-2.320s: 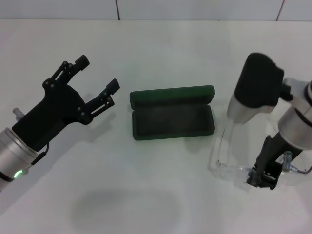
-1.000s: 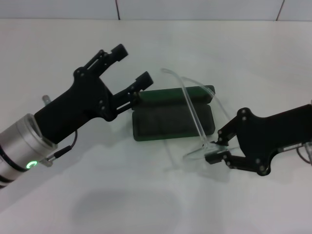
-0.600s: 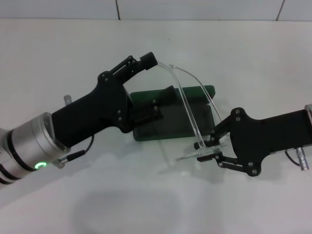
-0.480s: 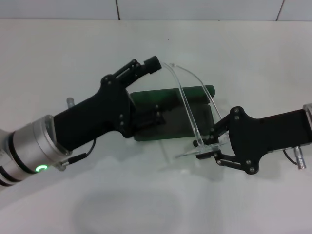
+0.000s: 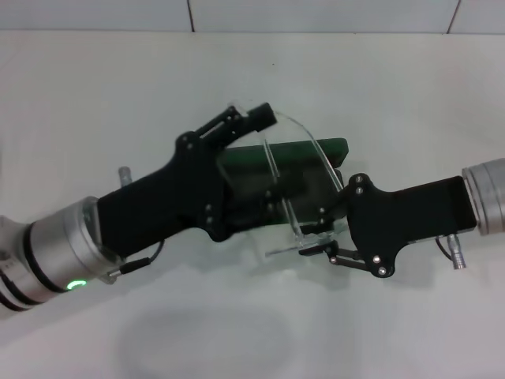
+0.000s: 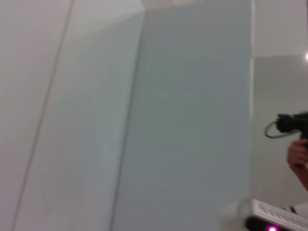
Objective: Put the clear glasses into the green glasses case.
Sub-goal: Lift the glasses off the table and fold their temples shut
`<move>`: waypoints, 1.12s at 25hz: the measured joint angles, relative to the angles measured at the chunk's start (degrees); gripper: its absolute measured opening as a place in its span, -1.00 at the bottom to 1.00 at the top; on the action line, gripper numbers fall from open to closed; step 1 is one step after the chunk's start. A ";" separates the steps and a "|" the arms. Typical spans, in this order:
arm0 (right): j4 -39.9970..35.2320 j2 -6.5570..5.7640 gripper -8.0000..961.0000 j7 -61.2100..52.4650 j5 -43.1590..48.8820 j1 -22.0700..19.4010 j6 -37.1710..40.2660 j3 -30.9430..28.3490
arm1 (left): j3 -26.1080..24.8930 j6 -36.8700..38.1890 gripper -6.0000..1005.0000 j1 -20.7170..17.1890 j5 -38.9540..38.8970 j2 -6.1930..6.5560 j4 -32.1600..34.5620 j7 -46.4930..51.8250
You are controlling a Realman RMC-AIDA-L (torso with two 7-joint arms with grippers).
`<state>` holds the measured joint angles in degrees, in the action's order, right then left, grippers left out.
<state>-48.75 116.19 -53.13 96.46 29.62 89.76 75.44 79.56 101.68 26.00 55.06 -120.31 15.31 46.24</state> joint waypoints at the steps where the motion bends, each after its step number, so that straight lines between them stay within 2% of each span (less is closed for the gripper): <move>1: -0.04 -0.02 -0.73 0.11 -0.21 0.12 0.16 0.26 | 0.76 -0.13 0.74 0.28 0.01 0.00 -0.02 -0.20; 18: -0.82 -0.25 -0.73 9.08 -2.95 -0.29 1.38 0.74 | 4.71 -5.33 0.74 2.31 0.51 0.40 -1.56 3.38; 28: -0.64 -0.32 -0.73 12.09 -3.04 -0.85 1.51 0.83 | 4.82 -6.46 0.74 3.27 2.75 0.50 -1.18 6.56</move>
<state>-49.39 115.86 -41.04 93.42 28.77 91.27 76.26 84.38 95.22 29.26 57.82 -119.81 14.14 52.80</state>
